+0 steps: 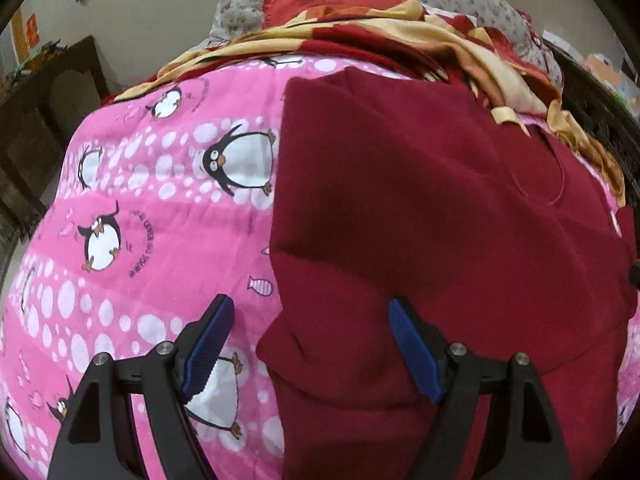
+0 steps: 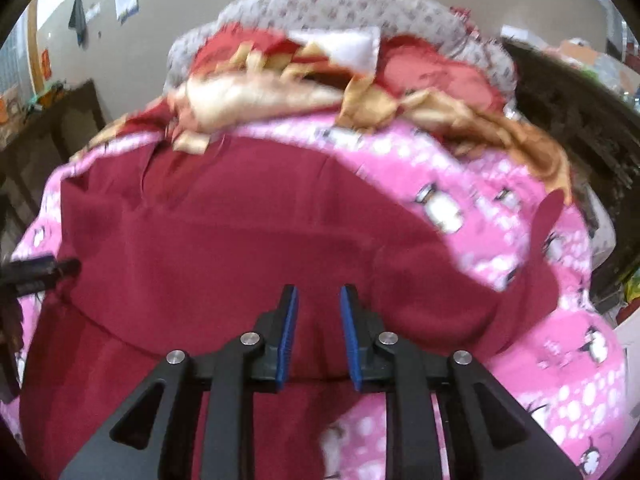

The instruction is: Fold small clothes

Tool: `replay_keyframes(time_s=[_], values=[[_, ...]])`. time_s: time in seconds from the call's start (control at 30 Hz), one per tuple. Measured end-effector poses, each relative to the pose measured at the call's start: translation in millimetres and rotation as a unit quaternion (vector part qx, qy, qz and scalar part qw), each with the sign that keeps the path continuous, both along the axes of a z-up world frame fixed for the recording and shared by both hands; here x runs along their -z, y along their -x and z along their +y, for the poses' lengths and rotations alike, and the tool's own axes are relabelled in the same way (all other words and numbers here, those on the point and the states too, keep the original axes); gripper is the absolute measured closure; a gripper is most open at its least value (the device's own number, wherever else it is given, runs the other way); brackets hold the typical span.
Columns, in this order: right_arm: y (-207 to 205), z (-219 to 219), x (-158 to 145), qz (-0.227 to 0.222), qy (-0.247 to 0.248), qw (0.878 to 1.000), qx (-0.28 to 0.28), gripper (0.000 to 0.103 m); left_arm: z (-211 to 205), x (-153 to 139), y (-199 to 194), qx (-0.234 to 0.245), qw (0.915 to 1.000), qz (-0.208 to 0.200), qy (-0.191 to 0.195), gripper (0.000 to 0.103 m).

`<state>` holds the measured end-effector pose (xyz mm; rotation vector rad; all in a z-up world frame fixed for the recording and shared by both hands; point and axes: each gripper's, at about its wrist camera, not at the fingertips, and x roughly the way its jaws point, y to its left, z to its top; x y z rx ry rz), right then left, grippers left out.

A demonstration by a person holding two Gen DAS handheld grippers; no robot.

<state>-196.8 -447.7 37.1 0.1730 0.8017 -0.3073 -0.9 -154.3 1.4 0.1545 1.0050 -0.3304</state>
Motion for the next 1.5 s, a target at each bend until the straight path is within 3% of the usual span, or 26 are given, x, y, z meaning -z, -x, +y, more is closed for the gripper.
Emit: replay_keyframes(time_s=[0.07, 0.17, 0.2, 0.23, 0.37, 0.47, 0.53, 0.63, 0.7, 0.73, 0.83, 0.93, 1.0, 1.07, 1.13, 1.17, 1.2, 1.33, 1.47, 1.5], values=[[-0.4, -11.7, -4.7, -0.010, -0.005, 1.000, 0.022, 0.043, 1.2, 1.2, -1.4, -0.004, 1.0000, 0.006, 0.005, 0.020], [-16.9, -24.2, 3.6, 0.015, -0.017, 0.999, 0.043, 0.044, -1.1, 1.2, -0.6, -0.006, 1.0000, 0.005, 0.001, 0.020], [-24.0, -24.8, 7.7, 0.027, -0.017, 0.999, 0.037, 0.067, -1.9, 0.2, 0.3, -0.003, 1.0000, 0.004, -0.002, 0.020], [-27.3, -24.9, 10.0, 0.031, -0.014, 0.999, 0.035, 0.082, -2.4, -1.5, 2.0, -0.001, 1.0000, 0.003, -0.004, 0.020], [-29.3, -26.6, -1.2, -0.001, -0.011, 0.998, 0.054, 0.081, 1.6, -16.0, 13.0, -0.003, 0.9997, -0.024, 0.003, 0.020], [-37.6, -37.2, 7.7, 0.003, -0.026, 0.997, 0.072, 0.081, -0.5, -26.1, 20.5, -0.003, 0.9992, -0.036, 0.017, 0.020], [-42.4, -37.0, 20.5, 0.024, -0.026, 0.997, 0.072, 0.079, -5.7, -32.1, 26.5, 0.008, 0.9990, -0.038, 0.022, 0.020], [-30.4, -37.6, 12.7, 0.012, -0.022, 0.997, 0.075, 0.070, -12.8, -38.8, 34.3, 0.022, 0.9984, -0.047, 0.022, 0.020], [-12.6, -50.0, 3.2, -0.005, -0.034, 0.996, 0.087, 0.045, -16.3, -41.9, 38.0, 0.028, 0.9981, -0.051, 0.021, 0.020], [-6.9, -57.3, 0.0, -0.011, -0.039, 0.995, 0.094, 0.042, -17.8, -43.0, 40.0, 0.031, 0.9980, -0.051, 0.022, 0.020], [8.6, -85.9, -6.0, -0.004, -0.003, 0.988, 0.155, 0.041, -19.9, -43.0, 44.3, 0.033, 0.9981, -0.046, 0.024, 0.020], [20.7, -127.6, -3.3, 0.002, -0.033, 0.978, 0.208, 0.040, -20.3, -39.5, 45.9, 0.032, 0.9985, -0.037, 0.023, 0.020], [13.7, -153.6, 7.5, 0.050, -0.028, 0.969, 0.239, 0.040, -21.9, -37.1, 47.0, 0.031, 0.9988, -0.031, 0.021, 0.020], [5.7, -178.0, 20.1, 0.070, -0.044, 0.962, 0.259, 0.040, -23.2, -37.0, 49.4, 0.031, 0.9989, -0.028, 0.021, 0.020], [3.9, -191.9, 29.6, 0.069, -0.077, 0.962, 0.252, 0.058, -25.1, -37.9, 52.9, 0.036, 0.9988, -0.030, 0.015, 0.020], [4.7, -196.3, 31.8, 0.067, -0.084, 0.961, 0.253, 0.083, -26.0, -39.0, 54.8, 0.039, 0.9986, -0.033, 0.012, 0.020], [9.7, -199.3, 30.3, 0.070, -0.080, 0.958, 0.267, 0.082, -26.8, -40.2, 56.1, 0.042, 0.9983, -0.039, 0.008, 0.020], [76.3, -200.1, 3.5, 0.005, -0.081, 0.943, 0.322, 0.082, -28.9, -39.1, 52.1, 0.040, 0.9983, -0.042, 0.009, 0.020], [124.9, -211.6, 16.4, 0.052, -0.081, 0.932, 0.349, 0.080, -33.9, -35.1, 50.1, 0.044, 0.9985, -0.029, 0.018, 0.020], [140.6, -214.1, 18.2, 0.053, -0.096, 0.928, 0.356, 0.070, -34.8, -35.6, 51.9, 0.047, 0.9983, -0.031, 0.017, 0.020]])
